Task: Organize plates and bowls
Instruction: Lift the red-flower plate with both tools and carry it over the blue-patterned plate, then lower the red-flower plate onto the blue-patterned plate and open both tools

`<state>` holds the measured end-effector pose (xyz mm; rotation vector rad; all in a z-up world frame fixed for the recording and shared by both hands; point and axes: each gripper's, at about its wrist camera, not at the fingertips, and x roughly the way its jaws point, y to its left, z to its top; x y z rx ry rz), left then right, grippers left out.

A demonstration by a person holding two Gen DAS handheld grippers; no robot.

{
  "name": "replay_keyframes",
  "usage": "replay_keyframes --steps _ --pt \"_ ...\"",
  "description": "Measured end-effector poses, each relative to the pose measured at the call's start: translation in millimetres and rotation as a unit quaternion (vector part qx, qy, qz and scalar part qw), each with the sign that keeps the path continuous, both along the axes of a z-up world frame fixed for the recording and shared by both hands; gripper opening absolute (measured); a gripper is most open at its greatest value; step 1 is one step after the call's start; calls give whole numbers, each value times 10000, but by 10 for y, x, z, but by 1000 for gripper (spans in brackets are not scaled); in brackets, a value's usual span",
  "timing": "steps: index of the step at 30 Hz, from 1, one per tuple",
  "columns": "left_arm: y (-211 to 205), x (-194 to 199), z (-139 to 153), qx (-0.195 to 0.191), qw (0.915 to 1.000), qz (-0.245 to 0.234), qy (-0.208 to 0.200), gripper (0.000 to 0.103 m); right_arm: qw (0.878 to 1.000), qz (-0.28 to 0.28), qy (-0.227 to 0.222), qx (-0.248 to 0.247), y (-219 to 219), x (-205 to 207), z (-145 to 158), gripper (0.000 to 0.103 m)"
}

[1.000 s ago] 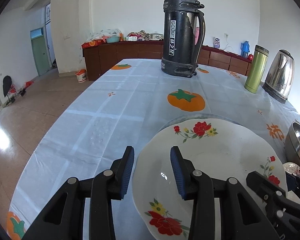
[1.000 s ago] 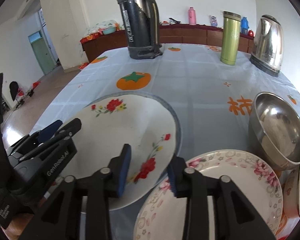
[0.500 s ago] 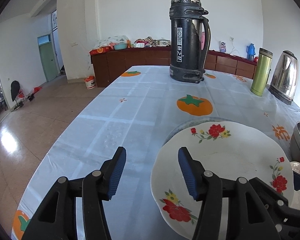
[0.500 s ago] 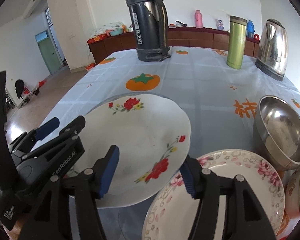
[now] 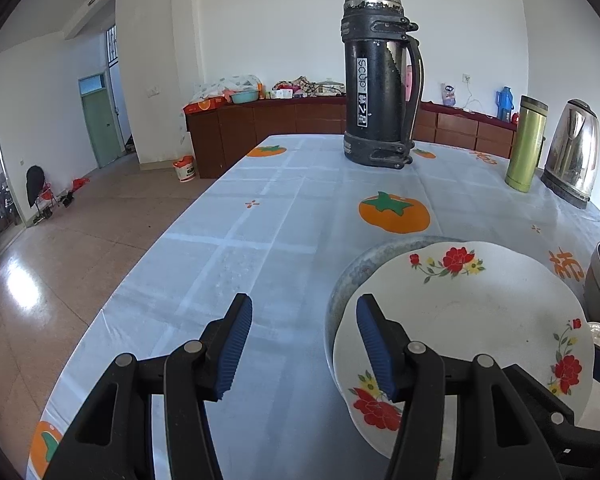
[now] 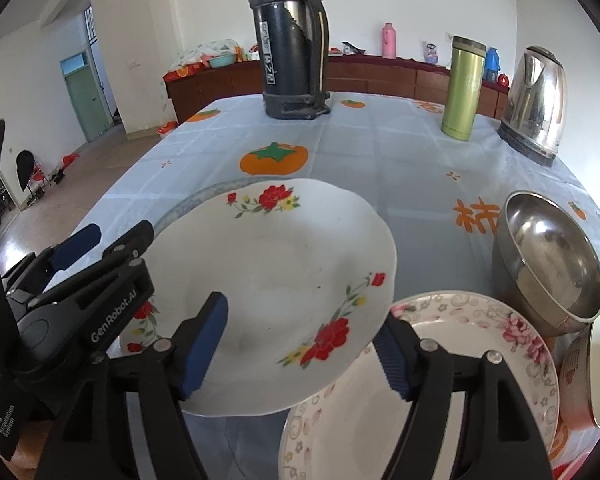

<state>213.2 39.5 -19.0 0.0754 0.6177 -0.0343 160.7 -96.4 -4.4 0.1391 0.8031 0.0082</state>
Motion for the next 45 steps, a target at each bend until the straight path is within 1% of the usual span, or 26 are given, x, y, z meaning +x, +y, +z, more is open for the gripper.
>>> replay_keyframes --steps 2,6,9,11,16,19,21,23,30,35,38,41,45 --pt "4 -36 18 9 9999 15 -100 57 9999 -33 1 109 -29 -33 -1 71" --pt "1 -98 43 60 9997 24 -235 57 9984 -122 -109 541 -128 -116 17 71" --pt "4 -114 44 36 9997 6 -231 60 9975 -127 -224 659 -149 -137 45 72" --pt "12 -130 44 25 9997 29 -225 63 9964 -91 -257 798 -168 -138 26 74" --pt "36 -165 41 -25 9998 81 -203 63 9940 -31 -222 1069 -237 -119 -28 74" --pt "32 -202 47 -19 9997 90 -222 63 9942 -122 -362 1001 -269 -161 20 74" --pt "17 -227 48 -5 9997 72 -235 63 9942 -119 -490 946 -268 -207 76 77" --pt "11 -243 47 -17 9997 58 -230 63 9937 -161 -583 944 -283 -252 110 78" --pt "16 -347 49 -170 9997 31 -186 63 9934 -239 -657 905 -302 -333 119 78" --pt "23 -456 67 -361 9992 -21 -174 63 9946 -235 -876 508 -248 -455 186 78" --pt "4 -558 77 -505 9985 -96 -172 63 9942 -202 -990 376 -231 -545 234 78" --pt "-68 -650 83 -491 9984 -184 -207 63 9933 -201 -1099 295 -249 -635 273 78" --pt "-211 -770 77 -456 9981 -372 -208 63 9932 -269 -1113 214 -326 -761 282 78"
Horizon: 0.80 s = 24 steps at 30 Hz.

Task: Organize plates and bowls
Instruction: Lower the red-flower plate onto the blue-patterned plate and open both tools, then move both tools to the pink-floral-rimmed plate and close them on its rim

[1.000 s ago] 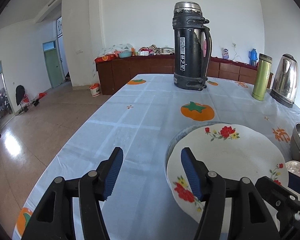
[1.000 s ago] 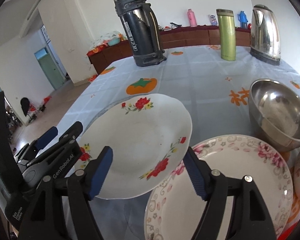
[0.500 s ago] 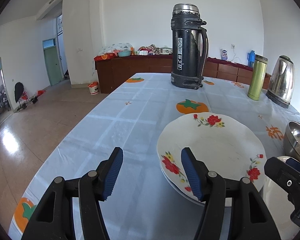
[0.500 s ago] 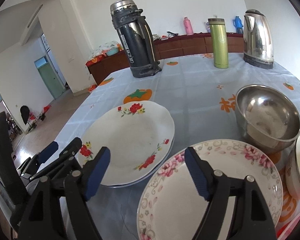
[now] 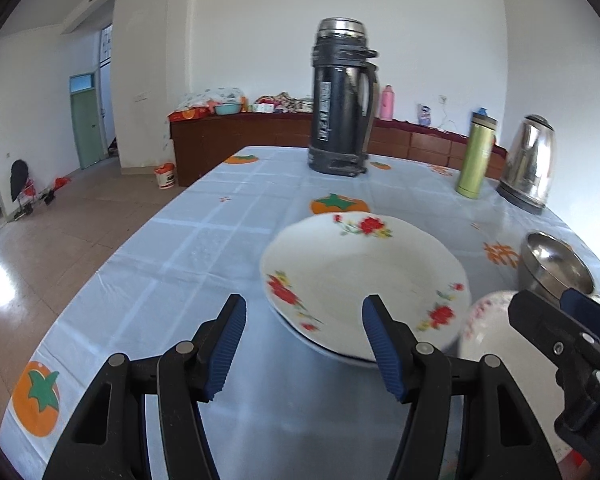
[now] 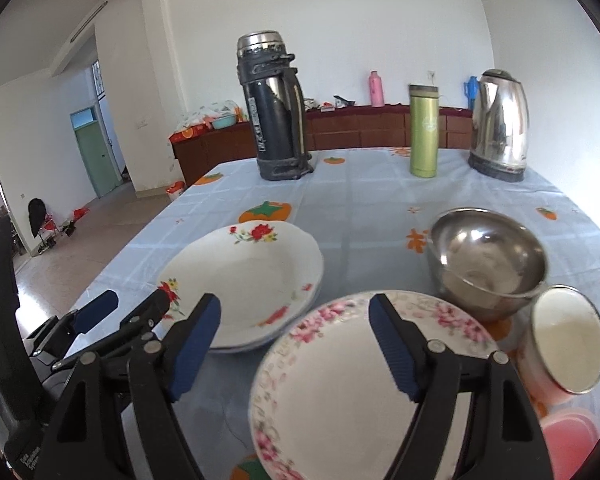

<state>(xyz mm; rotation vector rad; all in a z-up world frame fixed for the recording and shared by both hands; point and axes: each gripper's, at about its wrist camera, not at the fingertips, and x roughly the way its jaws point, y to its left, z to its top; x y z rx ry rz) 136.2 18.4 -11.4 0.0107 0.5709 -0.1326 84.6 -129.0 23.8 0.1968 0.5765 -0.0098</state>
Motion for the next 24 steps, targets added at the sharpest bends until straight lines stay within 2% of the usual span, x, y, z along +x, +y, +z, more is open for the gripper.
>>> replay_keyframes --steps 4,6,8,11,16,19,24 --pt "-130 -86 -13 -11 9998 -154 85 63 9998 -79 46 183 -158 -147 -16 78" --pt "-178 -121 -14 -33 9997 -217 125 63 9991 -113 86 389 -282 -243 -12 73" --pt "-226 -157 -19 -50 9994 -308 158 63 9988 -112 163 458 -373 -310 -8 61" --pt "-294 -200 -36 18 9989 -424 188 63 9978 -96 479 446 -529 -353 -45 54" --pt "-355 -206 -67 -110 9978 -509 412 63 9930 -40 977 667 -796 -380 -120 54" --pt "-402 -205 -88 -129 9971 -541 519 63 9893 108 1274 700 -899 -350 -123 48" --pt "-452 -209 -134 -141 9962 -495 702 63 9820 326 1687 784 -1017 -261 -154 47"
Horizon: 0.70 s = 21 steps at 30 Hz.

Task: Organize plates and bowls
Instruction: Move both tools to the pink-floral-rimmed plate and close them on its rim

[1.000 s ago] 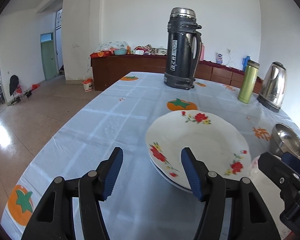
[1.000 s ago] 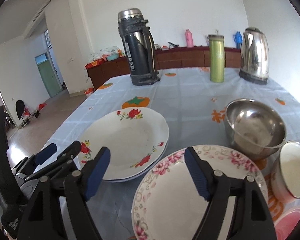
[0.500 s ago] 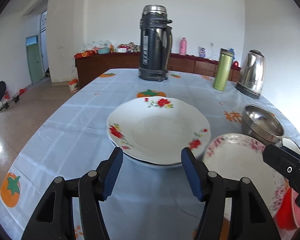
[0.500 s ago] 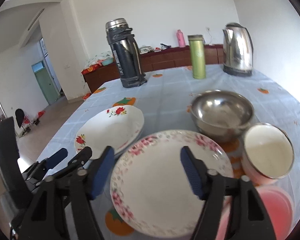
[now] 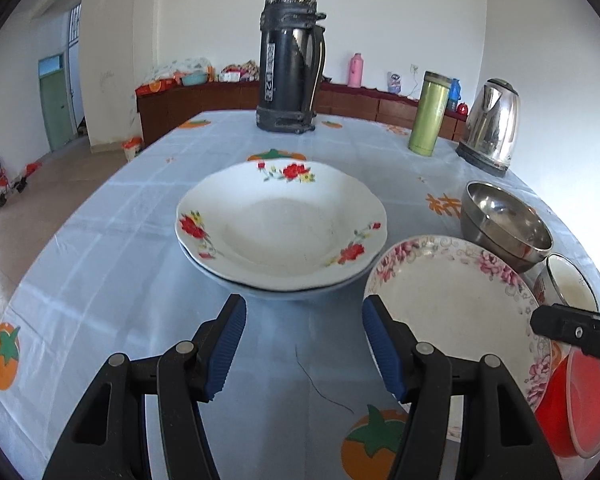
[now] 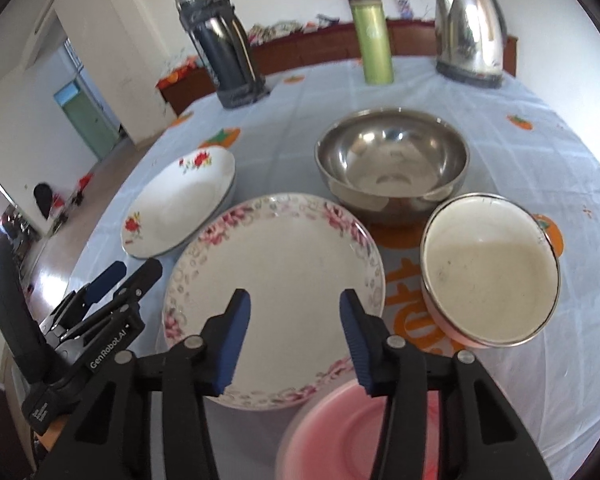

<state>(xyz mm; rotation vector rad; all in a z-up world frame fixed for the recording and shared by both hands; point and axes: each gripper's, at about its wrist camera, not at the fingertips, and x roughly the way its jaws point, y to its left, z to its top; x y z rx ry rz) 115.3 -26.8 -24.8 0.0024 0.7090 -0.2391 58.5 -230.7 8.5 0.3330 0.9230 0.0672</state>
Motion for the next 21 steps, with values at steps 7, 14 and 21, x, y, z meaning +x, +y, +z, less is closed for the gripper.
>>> replay_keyframes --steps 7,14,21 --pt "-73 -5 -50 -29 9997 46 243 63 9992 -133 339 -171 -232 195 -19 45" --pt "-107 14 -77 26 9992 128 369 63 9971 0 635 -418 -205 389 -99 37" --pt "-119 71 -87 -77 9986 89 509 63 9938 76 883 -667 -142 507 -181 36"
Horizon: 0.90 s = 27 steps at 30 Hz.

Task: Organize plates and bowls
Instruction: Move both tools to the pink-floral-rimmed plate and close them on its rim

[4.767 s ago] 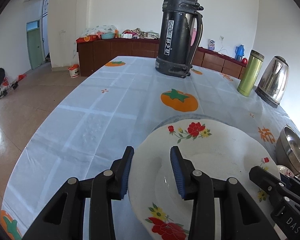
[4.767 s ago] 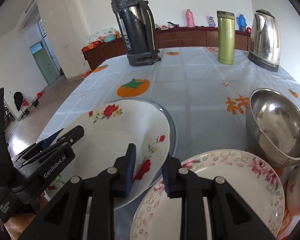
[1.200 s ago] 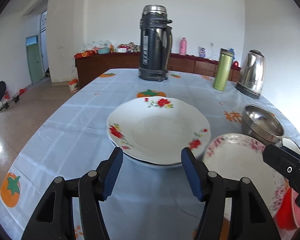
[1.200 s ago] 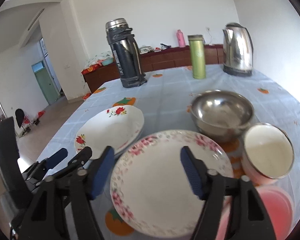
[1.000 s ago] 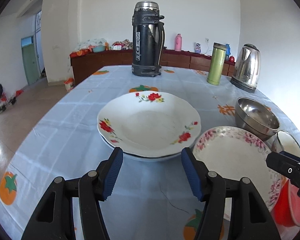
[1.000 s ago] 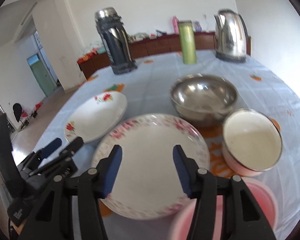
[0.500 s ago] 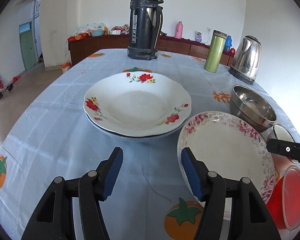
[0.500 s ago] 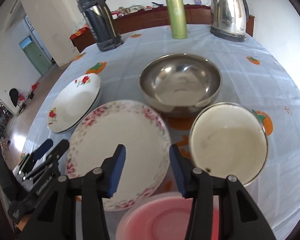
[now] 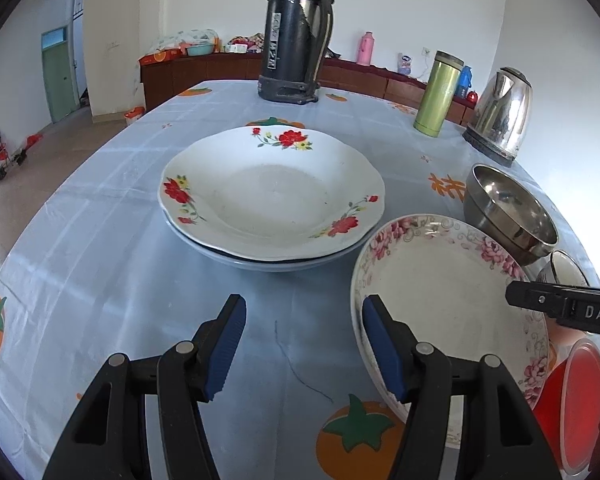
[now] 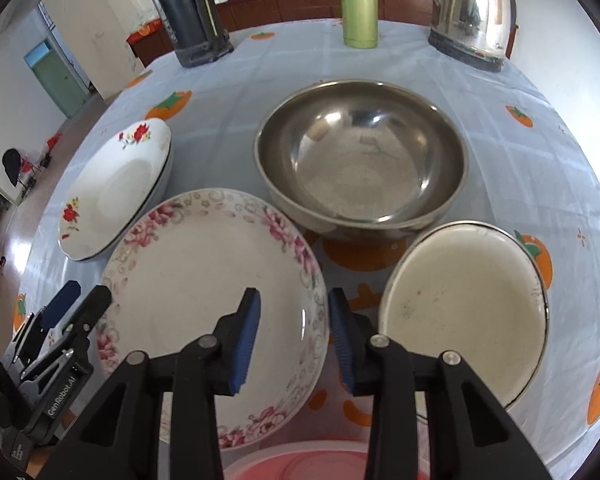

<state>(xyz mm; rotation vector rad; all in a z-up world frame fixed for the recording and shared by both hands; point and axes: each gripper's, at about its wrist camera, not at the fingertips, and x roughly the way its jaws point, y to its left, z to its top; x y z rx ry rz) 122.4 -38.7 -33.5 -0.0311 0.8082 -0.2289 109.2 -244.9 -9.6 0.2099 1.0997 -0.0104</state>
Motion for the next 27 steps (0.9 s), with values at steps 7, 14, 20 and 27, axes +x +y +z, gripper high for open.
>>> replay_keyframes --steps 7,14,20,27 --pt "-100 49 -67 -94 9996 -158 213 63 9994 139 29 -315 63 48 -34 37" --pt "-137 83 -118 -106 9993 -145 331 63 9982 296 27 -520 91 80 -54 34" --pt "-190 84 -125 -49 9994 -185 281 63 9975 371 -1 -605 103 86 -63 32" --pt "-265 89 -127 -146 9988 -384 283 37 9959 522 24 -732 125 91 -69 30"
